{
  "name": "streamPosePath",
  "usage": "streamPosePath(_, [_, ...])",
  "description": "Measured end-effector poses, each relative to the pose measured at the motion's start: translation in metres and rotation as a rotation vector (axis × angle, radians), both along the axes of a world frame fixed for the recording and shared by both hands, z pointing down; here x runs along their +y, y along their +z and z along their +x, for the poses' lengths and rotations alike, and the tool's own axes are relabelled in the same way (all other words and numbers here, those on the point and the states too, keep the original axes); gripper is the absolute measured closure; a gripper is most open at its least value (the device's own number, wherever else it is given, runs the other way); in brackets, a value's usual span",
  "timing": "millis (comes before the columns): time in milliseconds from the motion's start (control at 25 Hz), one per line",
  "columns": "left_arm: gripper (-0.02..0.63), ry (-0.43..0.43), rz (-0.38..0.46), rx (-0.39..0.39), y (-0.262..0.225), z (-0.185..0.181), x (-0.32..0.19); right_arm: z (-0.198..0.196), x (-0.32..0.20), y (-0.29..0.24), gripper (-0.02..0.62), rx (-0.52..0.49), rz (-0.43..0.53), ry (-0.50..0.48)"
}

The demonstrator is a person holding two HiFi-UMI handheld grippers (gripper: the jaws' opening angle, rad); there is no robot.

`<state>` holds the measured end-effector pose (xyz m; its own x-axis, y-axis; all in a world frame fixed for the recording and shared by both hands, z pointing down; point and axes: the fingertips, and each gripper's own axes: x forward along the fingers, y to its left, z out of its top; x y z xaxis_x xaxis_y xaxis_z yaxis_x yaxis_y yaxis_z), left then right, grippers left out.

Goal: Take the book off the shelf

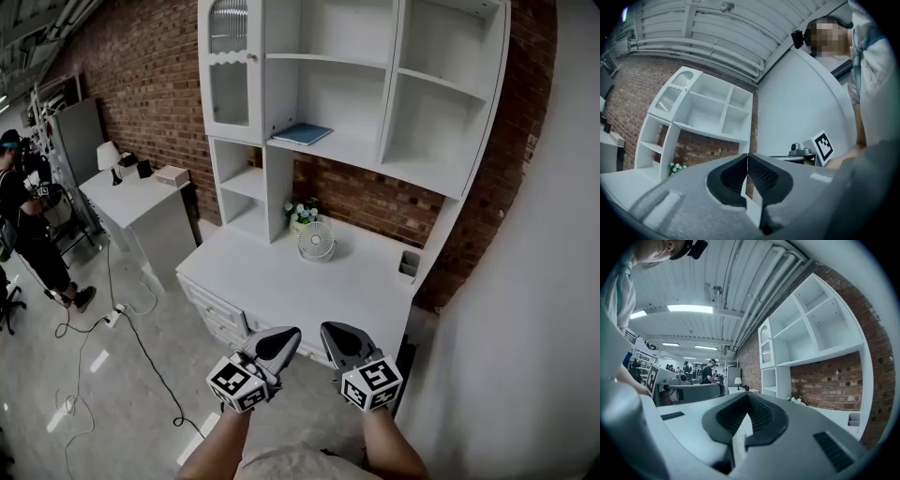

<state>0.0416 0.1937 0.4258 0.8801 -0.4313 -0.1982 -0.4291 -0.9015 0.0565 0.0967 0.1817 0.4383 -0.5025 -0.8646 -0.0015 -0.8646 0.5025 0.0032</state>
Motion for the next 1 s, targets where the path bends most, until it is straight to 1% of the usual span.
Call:
streamPosePath(120, [0.595,0.006,0.0,-0.004,0.0,0.005,0.002,0.003,0.002,0.001,0.581,-0.008,-0.002,-0.009])
streamPosePath(280, [0.595,0.01,-0.004,-0.006,0.002,0.01,0.003,0.005,0.005,0.001,0.58,-0.045,-0.007,-0.023])
streamPosePath(480, [0.595,0.0,-0.013,-0.01,0.002,0.012,0.001,0.012,0.005,0.003,0.578,-0.039,-0.015,-0.007])
streamPosePath(640, [0.595,-0.001,-0.014,-0.023,0.003,0.011,-0.002,0.012,0.001,0.006,0.577,-0.023,-0.02,-0.016])
streamPosePath(840, [0.595,-0.007,-0.005,-0.026,0.003,0.012,-0.02,0.011,-0.016,0.007,0.577,-0.004,-0.016,-0.027])
streamPosePath(1000, [0.595,0.001,-0.003,-0.018,0.002,0.014,-0.045,0.009,-0.039,0.006,0.577,0.009,-0.014,-0.03])
